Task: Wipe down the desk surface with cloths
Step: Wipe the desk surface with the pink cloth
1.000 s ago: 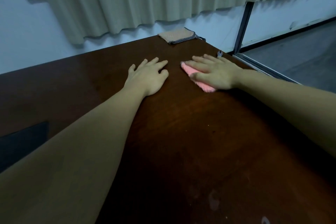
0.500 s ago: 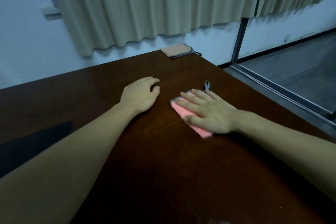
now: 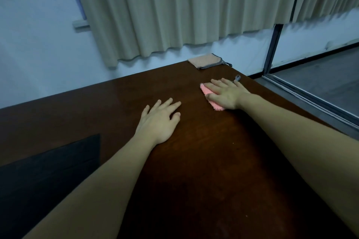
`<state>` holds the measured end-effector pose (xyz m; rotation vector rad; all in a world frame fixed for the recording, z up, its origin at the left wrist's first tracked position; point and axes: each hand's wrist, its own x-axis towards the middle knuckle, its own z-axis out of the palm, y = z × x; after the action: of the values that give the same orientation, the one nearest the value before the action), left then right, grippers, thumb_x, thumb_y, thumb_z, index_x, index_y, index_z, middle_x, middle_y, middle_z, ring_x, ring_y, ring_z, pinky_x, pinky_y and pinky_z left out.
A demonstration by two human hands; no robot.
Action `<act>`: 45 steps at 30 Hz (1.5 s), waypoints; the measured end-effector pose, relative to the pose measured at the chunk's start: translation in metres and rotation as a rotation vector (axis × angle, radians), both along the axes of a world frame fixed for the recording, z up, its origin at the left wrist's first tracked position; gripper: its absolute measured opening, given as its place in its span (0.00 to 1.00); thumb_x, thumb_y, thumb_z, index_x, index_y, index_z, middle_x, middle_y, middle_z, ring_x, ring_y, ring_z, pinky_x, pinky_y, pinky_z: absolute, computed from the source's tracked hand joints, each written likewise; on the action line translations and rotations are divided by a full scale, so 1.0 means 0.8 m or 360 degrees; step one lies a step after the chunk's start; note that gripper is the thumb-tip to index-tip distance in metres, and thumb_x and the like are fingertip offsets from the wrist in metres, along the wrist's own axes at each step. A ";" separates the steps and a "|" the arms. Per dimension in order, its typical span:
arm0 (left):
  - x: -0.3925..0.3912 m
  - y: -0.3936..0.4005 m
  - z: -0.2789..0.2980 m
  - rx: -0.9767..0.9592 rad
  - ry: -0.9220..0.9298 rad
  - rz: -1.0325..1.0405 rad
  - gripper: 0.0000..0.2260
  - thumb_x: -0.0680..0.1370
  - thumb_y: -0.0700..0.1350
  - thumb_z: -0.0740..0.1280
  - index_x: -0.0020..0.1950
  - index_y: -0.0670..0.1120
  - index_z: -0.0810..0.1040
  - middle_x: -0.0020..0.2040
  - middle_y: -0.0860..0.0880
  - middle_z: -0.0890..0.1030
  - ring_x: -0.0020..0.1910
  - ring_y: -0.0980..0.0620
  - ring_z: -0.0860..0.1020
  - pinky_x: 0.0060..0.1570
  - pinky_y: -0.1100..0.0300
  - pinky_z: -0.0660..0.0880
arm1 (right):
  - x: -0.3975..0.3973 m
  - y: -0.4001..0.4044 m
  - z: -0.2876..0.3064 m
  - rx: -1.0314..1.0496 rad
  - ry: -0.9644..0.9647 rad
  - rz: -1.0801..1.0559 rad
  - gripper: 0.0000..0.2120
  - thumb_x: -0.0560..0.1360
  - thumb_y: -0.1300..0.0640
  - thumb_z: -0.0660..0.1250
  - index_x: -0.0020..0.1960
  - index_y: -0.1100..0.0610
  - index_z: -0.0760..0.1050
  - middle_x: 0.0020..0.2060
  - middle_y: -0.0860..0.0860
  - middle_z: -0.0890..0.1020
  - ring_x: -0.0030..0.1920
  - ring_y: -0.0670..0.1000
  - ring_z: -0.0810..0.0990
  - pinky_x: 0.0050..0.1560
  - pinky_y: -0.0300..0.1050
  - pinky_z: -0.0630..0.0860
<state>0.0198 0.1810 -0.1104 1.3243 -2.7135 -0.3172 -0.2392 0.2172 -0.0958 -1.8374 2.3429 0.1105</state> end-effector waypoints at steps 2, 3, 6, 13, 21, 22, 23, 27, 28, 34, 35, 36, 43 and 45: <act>0.000 0.002 0.001 0.0011 -0.0010 0.0005 0.22 0.85 0.59 0.49 0.80 0.63 0.58 0.82 0.57 0.54 0.82 0.51 0.50 0.79 0.44 0.44 | 0.012 0.015 0.003 0.0018 0.0005 0.0037 0.29 0.83 0.34 0.44 0.82 0.38 0.42 0.83 0.45 0.46 0.82 0.54 0.43 0.79 0.62 0.41; -0.001 0.002 0.002 0.0012 -0.0020 0.0006 0.22 0.85 0.59 0.49 0.80 0.63 0.57 0.82 0.57 0.54 0.82 0.51 0.50 0.79 0.44 0.44 | 0.020 0.029 0.004 0.0036 0.0001 0.0089 0.29 0.83 0.34 0.43 0.82 0.38 0.41 0.83 0.45 0.45 0.82 0.54 0.43 0.79 0.62 0.41; -0.002 0.002 0.001 0.0006 -0.0040 0.0024 0.22 0.85 0.59 0.49 0.81 0.63 0.57 0.83 0.57 0.53 0.82 0.51 0.50 0.80 0.44 0.45 | 0.047 0.089 0.004 0.0072 0.0002 0.0307 0.29 0.83 0.34 0.42 0.81 0.37 0.38 0.82 0.43 0.42 0.82 0.51 0.40 0.80 0.60 0.38; -0.002 -0.001 -0.001 0.0002 -0.0035 0.0020 0.22 0.85 0.59 0.49 0.81 0.63 0.57 0.83 0.57 0.53 0.82 0.51 0.49 0.80 0.43 0.44 | 0.062 0.143 0.000 0.0073 -0.0031 0.0397 0.29 0.82 0.32 0.43 0.79 0.33 0.37 0.80 0.38 0.39 0.80 0.46 0.36 0.80 0.55 0.36; 0.000 -0.002 -0.003 0.0014 0.0016 0.0023 0.22 0.85 0.59 0.49 0.80 0.64 0.58 0.82 0.58 0.54 0.82 0.52 0.49 0.79 0.43 0.43 | 0.013 -0.002 -0.001 0.0014 0.0036 0.0098 0.30 0.83 0.33 0.44 0.82 0.38 0.42 0.83 0.46 0.46 0.82 0.54 0.44 0.78 0.61 0.42; 0.000 -0.001 -0.002 0.0010 0.0017 0.0026 0.22 0.85 0.59 0.49 0.80 0.64 0.58 0.82 0.58 0.54 0.82 0.52 0.49 0.79 0.43 0.43 | 0.014 -0.007 -0.002 0.0021 0.0041 0.0083 0.30 0.83 0.33 0.43 0.82 0.38 0.42 0.83 0.45 0.45 0.82 0.54 0.44 0.78 0.62 0.41; -0.001 0.000 -0.001 0.0012 0.0014 0.0027 0.22 0.85 0.59 0.49 0.80 0.64 0.58 0.82 0.58 0.54 0.82 0.52 0.49 0.79 0.43 0.43 | 0.018 -0.005 -0.001 0.0034 0.0045 0.0077 0.30 0.83 0.34 0.43 0.82 0.38 0.41 0.83 0.45 0.45 0.82 0.54 0.43 0.78 0.62 0.41; -0.001 0.004 0.001 0.0006 -0.0008 0.0024 0.22 0.85 0.58 0.49 0.80 0.63 0.57 0.83 0.57 0.54 0.82 0.51 0.49 0.79 0.44 0.44 | 0.055 0.053 0.004 0.0059 0.0034 0.0226 0.29 0.83 0.34 0.42 0.82 0.38 0.38 0.82 0.44 0.42 0.82 0.53 0.41 0.79 0.62 0.40; -0.002 0.004 0.001 0.0006 -0.0011 0.0026 0.22 0.85 0.58 0.49 0.81 0.63 0.57 0.83 0.57 0.54 0.82 0.51 0.49 0.80 0.44 0.44 | 0.068 0.075 0.004 0.0059 0.0025 0.0289 0.30 0.83 0.34 0.41 0.81 0.38 0.38 0.82 0.44 0.42 0.82 0.53 0.40 0.79 0.62 0.39; -0.002 0.005 0.002 -0.0004 -0.0013 0.0035 0.22 0.85 0.58 0.49 0.81 0.63 0.57 0.83 0.57 0.53 0.82 0.51 0.49 0.80 0.43 0.44 | 0.102 0.153 0.001 0.0053 -0.0016 0.0408 0.30 0.81 0.32 0.42 0.80 0.35 0.37 0.80 0.40 0.38 0.80 0.47 0.35 0.79 0.54 0.35; -0.002 0.005 0.002 -0.0004 -0.0009 0.0036 0.22 0.85 0.58 0.49 0.81 0.63 0.57 0.83 0.57 0.53 0.82 0.51 0.49 0.80 0.44 0.44 | 0.099 0.146 0.001 0.0051 -0.0025 0.0397 0.30 0.81 0.33 0.43 0.80 0.34 0.38 0.80 0.40 0.38 0.80 0.47 0.36 0.79 0.55 0.35; -0.002 0.004 0.002 -0.0003 -0.0006 0.0038 0.22 0.85 0.58 0.49 0.81 0.63 0.57 0.83 0.57 0.54 0.82 0.51 0.49 0.80 0.44 0.44 | 0.094 0.135 0.001 0.0049 -0.0024 0.0389 0.30 0.81 0.32 0.43 0.80 0.34 0.38 0.81 0.40 0.39 0.81 0.47 0.37 0.80 0.55 0.36; -0.003 0.002 -0.001 0.0014 0.0031 0.0038 0.22 0.85 0.58 0.50 0.80 0.63 0.59 0.82 0.57 0.54 0.82 0.52 0.49 0.80 0.44 0.43 | 0.041 0.007 -0.004 0.0000 0.0018 0.0068 0.30 0.82 0.33 0.43 0.82 0.38 0.41 0.83 0.45 0.45 0.82 0.54 0.44 0.79 0.61 0.42; -0.002 0.002 -0.001 0.0013 0.0050 0.0048 0.23 0.85 0.58 0.51 0.80 0.62 0.59 0.82 0.57 0.55 0.82 0.52 0.50 0.80 0.44 0.44 | 0.038 -0.010 -0.006 0.0010 0.0028 0.0034 0.30 0.83 0.33 0.43 0.82 0.39 0.42 0.83 0.45 0.45 0.82 0.54 0.43 0.79 0.62 0.42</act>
<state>0.0181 0.1824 -0.1112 1.3494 -2.6665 -0.3438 -0.2087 0.2095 -0.1010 -1.8667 2.3319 0.1366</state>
